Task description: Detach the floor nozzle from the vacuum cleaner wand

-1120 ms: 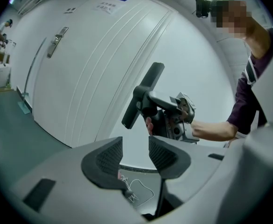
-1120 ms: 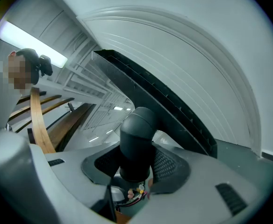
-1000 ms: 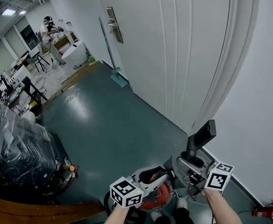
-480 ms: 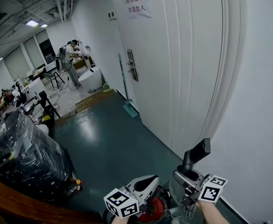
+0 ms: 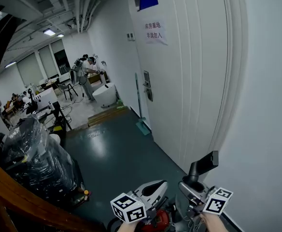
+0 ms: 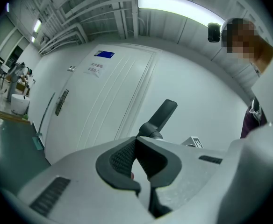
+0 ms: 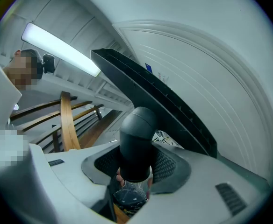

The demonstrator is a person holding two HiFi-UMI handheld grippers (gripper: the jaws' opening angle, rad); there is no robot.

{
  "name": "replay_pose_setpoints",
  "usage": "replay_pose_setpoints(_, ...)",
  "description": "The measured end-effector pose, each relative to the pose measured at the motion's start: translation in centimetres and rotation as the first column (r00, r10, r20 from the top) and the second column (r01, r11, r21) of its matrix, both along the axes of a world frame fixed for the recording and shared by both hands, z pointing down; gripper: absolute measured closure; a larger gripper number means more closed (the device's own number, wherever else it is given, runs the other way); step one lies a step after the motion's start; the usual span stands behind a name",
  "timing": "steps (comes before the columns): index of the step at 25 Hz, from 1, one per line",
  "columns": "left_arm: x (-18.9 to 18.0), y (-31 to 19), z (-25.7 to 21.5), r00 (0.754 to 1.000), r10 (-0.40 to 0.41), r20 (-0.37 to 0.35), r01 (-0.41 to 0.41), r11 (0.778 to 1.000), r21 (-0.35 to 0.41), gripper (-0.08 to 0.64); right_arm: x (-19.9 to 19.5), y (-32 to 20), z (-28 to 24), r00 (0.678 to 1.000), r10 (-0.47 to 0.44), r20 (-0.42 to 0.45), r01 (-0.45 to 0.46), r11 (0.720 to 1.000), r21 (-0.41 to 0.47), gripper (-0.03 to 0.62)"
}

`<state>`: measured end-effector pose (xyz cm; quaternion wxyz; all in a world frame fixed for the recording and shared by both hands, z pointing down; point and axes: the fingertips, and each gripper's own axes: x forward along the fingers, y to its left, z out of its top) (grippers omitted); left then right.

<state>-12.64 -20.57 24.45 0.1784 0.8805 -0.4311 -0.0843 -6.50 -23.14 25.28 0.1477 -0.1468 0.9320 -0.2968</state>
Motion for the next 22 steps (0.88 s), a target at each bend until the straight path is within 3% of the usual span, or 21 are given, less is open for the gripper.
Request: replay_pose_setpoints(22, -1.5, 1.3, -0.4, 1.000, -0.015, 0.006, 0.015, 1.000, 0.012, 0.557, -1.8, 1.0, -1.1, 0.999, -0.017, 0.028, 0.017, 1.000, 0.014, 0.411)
